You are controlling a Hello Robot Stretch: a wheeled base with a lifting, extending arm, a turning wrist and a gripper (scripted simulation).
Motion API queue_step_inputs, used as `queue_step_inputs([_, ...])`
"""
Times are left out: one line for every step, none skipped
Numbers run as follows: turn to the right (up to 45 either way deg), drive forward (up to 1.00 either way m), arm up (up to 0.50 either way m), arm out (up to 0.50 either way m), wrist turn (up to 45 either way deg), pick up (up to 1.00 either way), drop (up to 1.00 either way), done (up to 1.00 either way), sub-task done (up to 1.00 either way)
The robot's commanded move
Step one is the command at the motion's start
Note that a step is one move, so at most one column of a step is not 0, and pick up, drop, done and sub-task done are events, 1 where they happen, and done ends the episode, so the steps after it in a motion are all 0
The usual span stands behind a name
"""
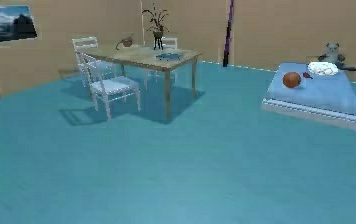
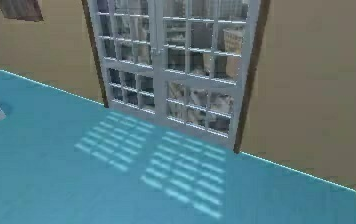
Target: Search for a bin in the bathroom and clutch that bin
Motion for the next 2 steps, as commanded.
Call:
queue_step_inputs([-45.0, 0.0, 0.0, 0.0, 0.0, 0.0, 0.0, 0.0, 0.0])
queue_step_inputs([0.0, 1.0, 0.0, 0.0, 0.0, 0.0, 0.0, 0.0, 0.0])
